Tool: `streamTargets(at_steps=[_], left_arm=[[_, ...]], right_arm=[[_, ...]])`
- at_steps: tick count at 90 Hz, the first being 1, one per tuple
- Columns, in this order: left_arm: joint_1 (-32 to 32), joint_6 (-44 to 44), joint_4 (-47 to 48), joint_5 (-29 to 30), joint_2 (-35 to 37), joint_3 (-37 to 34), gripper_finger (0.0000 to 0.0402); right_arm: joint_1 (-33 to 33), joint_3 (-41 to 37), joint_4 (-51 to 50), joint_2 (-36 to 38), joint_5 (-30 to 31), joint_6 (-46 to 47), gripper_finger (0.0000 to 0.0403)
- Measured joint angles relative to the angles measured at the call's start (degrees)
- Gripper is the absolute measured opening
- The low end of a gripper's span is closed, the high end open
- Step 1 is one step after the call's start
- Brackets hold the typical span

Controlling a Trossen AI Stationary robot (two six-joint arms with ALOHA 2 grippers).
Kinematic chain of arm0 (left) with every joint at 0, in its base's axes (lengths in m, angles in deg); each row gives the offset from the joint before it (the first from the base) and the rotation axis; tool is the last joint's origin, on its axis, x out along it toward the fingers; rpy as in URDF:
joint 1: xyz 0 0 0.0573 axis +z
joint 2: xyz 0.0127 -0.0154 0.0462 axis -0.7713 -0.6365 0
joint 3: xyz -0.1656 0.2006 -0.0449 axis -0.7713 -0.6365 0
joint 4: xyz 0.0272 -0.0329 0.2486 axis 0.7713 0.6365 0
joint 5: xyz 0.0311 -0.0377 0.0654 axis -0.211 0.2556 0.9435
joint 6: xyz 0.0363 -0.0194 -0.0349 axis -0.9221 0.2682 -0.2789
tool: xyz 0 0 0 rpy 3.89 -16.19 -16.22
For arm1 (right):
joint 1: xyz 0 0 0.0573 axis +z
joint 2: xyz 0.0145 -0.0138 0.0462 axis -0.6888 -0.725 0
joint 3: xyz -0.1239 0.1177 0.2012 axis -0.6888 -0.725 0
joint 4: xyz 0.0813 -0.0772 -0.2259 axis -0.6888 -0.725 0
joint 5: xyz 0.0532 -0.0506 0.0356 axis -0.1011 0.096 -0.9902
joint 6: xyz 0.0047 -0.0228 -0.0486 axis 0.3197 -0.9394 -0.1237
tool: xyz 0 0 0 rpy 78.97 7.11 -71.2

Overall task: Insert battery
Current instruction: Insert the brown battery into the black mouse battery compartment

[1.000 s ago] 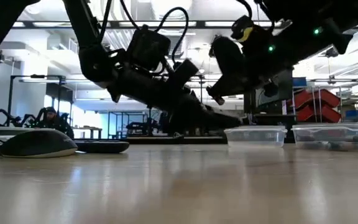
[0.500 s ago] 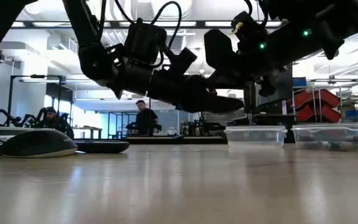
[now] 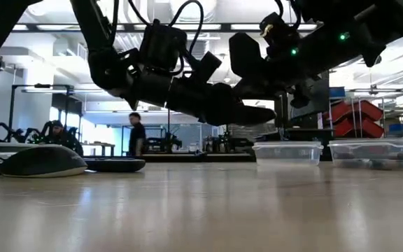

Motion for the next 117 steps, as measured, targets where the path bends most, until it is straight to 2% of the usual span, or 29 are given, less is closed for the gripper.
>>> streamTargets(at_steps=[14, 72, 95, 117], left_arm=[[0.00, -0.06, 0.10, 0.00, 0.00, 0.00, 0.0264], [0.00, -0.04, 0.13, 0.00, 0.00, 0.00, 0.0267], [0.00, -0.04, 0.15, -0.02, 0.00, 0.00, 0.0269], [0.00, -0.07, 0.13, -0.07, 0.00, 0.00, 0.0264]], right_arm=[[0.00, 0.00, -0.11, 0.02, 0.00, 0.03, 0.0018], [0.00, 0.00, -0.63, 0.07, 0.07, 1.00, 0.0083], [0.00, 0.00, -0.89, 0.74, 0.06, -1.37, 0.0097], [0.00, -0.02, -6.49, 3.53, 0.02, -1.51, 0.0120]])
